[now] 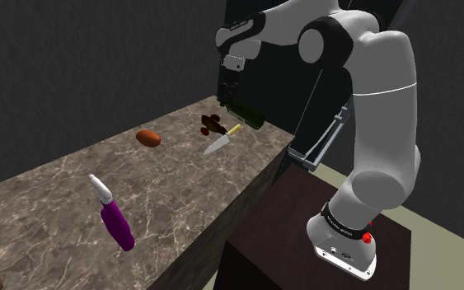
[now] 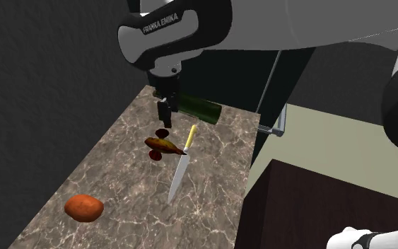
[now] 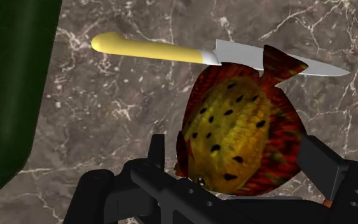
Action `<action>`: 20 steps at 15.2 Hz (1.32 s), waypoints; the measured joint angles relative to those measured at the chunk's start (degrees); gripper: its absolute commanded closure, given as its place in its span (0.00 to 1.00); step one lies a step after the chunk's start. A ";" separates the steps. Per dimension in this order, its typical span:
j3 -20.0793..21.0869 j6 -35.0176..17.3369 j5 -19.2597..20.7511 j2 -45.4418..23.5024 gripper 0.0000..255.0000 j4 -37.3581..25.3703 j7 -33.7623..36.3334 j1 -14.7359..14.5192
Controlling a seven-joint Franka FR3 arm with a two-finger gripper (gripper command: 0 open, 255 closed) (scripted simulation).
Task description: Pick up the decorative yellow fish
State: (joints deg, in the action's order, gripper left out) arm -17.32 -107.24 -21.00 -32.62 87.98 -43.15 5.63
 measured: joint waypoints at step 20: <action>3.13 0.79 -3.58 -16.05 1.00 -14.89 -2.65 3.89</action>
State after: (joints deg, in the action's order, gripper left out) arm -14.18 -106.45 -24.58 -48.67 73.10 -45.80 9.51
